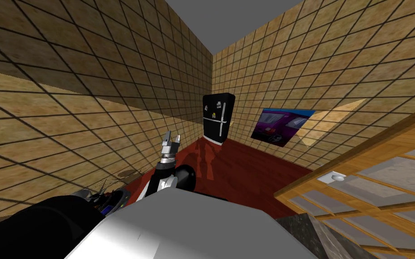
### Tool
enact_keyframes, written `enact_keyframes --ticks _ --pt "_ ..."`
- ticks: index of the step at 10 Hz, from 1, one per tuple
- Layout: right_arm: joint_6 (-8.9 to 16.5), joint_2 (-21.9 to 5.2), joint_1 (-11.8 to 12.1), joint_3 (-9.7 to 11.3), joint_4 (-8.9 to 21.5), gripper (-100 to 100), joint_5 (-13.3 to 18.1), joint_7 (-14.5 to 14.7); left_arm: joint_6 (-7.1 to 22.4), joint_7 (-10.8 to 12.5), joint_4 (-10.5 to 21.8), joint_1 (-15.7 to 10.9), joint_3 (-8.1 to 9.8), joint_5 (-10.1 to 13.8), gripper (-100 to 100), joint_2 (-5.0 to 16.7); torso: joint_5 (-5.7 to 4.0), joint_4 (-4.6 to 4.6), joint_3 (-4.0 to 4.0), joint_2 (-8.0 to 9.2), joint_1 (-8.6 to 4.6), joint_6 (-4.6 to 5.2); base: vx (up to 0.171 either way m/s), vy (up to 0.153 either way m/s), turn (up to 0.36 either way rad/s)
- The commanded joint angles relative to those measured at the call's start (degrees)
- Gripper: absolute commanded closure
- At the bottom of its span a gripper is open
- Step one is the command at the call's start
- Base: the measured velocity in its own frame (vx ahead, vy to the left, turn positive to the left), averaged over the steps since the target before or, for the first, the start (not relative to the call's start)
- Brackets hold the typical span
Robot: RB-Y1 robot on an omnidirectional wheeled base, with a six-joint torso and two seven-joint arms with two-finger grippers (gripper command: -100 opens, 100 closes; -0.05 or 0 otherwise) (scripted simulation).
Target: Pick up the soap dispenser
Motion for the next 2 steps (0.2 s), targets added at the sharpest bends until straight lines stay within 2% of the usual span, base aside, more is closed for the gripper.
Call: enact_keyframes --ticks 1,2 --pt "0.0 0.0 0.0 0.0 0.0 100 0.0 0.0 0.0 0.0 0.0 0.0 0.00 0.0 0 0.0 0.00 0.00 0.00 0.00 0.00 0.00 0.014 -0.006 0.006" --pt "0.0 0.0 0.0 0.0 0.0 0 0.0 0.3 0.0 0.0 0.0 0.0 0.00 0.0 0 0.0 0.02 0.03 0.07 0.13 0.07 0.04 0.000 0.000 0.000"
